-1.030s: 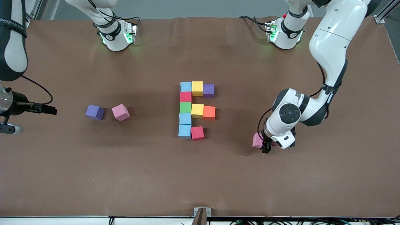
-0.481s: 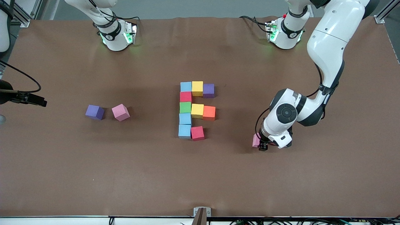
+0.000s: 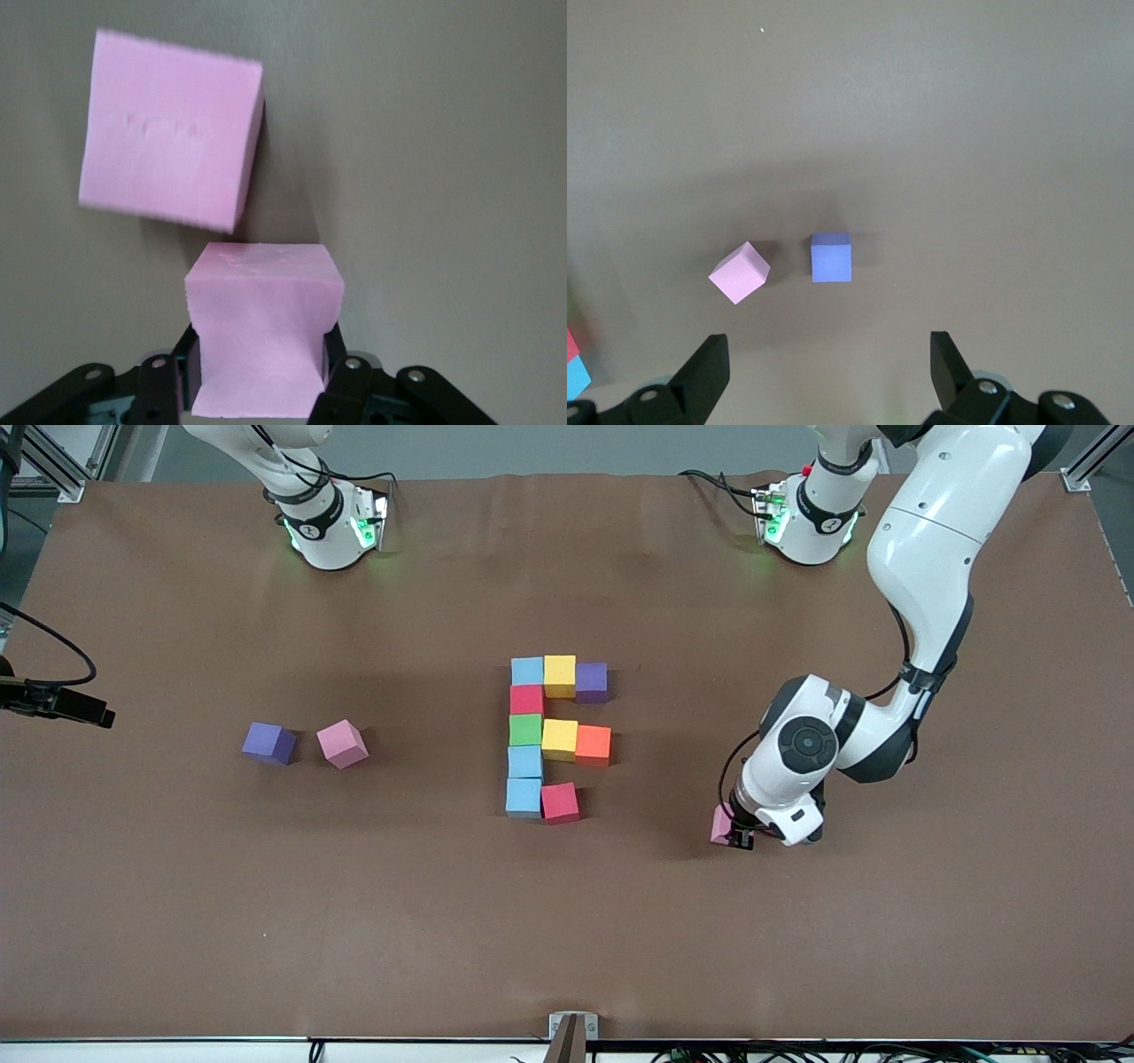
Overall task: Arrange 11 blocks into digit 3
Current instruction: 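Carry the light pink cube to the pink-red cube with the left gripper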
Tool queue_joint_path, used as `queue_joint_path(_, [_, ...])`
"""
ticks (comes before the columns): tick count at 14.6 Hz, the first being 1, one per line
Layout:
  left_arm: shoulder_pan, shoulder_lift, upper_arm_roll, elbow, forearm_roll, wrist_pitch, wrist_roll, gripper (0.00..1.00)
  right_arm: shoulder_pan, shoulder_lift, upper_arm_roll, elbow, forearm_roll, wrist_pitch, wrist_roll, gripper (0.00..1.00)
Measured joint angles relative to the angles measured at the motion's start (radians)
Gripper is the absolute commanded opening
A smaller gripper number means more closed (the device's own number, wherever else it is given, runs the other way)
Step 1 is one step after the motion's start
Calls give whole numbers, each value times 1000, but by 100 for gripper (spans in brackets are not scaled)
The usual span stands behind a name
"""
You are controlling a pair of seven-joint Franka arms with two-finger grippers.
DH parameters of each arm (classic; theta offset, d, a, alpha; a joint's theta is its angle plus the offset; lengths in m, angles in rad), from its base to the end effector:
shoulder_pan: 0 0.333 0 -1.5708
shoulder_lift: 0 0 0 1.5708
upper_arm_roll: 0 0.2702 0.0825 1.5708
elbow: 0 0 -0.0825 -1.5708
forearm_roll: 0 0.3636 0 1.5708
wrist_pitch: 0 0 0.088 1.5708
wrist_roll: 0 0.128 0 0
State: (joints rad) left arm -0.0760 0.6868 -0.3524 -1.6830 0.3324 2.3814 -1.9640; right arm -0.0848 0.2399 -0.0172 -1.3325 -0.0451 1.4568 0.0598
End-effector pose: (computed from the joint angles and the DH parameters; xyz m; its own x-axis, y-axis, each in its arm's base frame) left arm 0.5947 -0.2465 0.1823 0.1884 0.9821 -0.0046 0.9798 -0.1876 0.0688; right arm 0.5772 -0.0642 0.5207 0.9798 -0.1654 -0.1120 -0.1600 -0.9855 0.0560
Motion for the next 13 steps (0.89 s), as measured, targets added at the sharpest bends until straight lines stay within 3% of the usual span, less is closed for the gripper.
queue_joint_path(6, [-144, 23, 0, 106, -53, -64, -156, 18, 4, 0, 7, 12, 30, -29, 0, 100])
queue_joint_path(13, [-224, 121, 1, 270, -87, -45, -336, 18, 0, 0, -4, 39, 30, -110, -1, 100])
